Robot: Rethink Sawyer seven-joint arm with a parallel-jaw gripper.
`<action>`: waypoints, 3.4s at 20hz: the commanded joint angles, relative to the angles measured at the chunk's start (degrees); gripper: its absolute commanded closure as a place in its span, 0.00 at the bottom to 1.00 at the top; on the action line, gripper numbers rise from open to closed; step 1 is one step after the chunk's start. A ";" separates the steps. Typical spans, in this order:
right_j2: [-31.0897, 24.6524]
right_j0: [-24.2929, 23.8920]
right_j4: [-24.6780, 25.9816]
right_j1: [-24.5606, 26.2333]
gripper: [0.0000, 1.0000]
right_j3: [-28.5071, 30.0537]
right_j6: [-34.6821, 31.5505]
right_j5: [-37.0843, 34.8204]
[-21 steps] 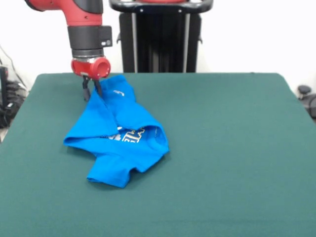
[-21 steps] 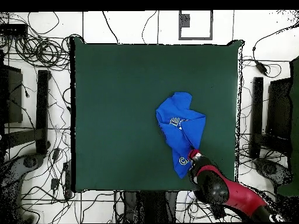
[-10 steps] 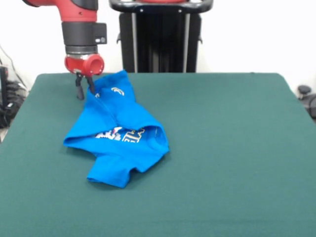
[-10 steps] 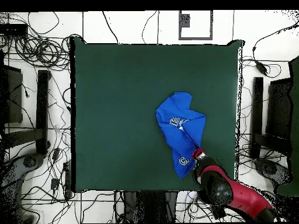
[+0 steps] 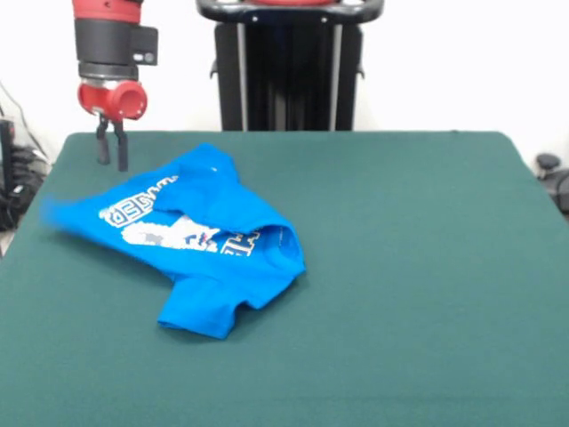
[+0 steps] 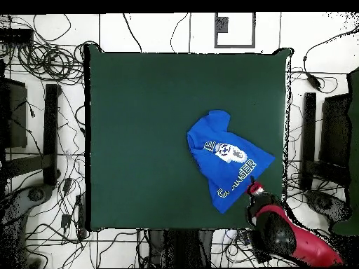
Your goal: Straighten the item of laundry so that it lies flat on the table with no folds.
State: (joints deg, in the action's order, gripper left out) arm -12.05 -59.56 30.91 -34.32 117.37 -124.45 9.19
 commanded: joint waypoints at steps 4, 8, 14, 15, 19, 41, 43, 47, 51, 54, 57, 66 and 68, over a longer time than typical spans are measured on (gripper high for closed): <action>-3.66 3.94 2.02 1.35 0.00 -0.72 -2.70 -2.19; -1.96 5.90 1.71 1.83 0.00 -0.71 -3.56 -0.25; -3.95 8.49 -1.14 1.02 0.00 -1.06 -4.24 -3.97; -4.60 8.64 -1.70 1.77 0.00 -1.50 -4.44 -4.55; -6.42 8.85 -3.46 2.75 0.00 -2.25 -4.83 -6.94; -13.03 11.73 -1.76 11.77 0.00 -16.42 4.31 -26.26; -13.47 11.81 -2.23 12.08 0.00 -16.63 3.49 -26.24; -14.09 11.26 -2.68 12.38 0.00 -15.88 2.23 -25.45; -15.06 10.29 -2.62 12.83 0.00 -14.84 2.40 -25.21; -15.26 10.16 -2.64 13.22 0.00 -14.27 1.93 -24.69; -14.69 10.62 -1.74 13.23 0.00 -14.43 1.87 -24.04; -12.80 12.46 -0.21 12.62 1.00 -13.94 0.05 -20.57; -12.75 12.45 -0.12 12.60 1.00 -13.87 -0.13 -20.10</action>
State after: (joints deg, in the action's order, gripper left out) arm -18.71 -51.82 29.90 -27.18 106.38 -124.45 -13.72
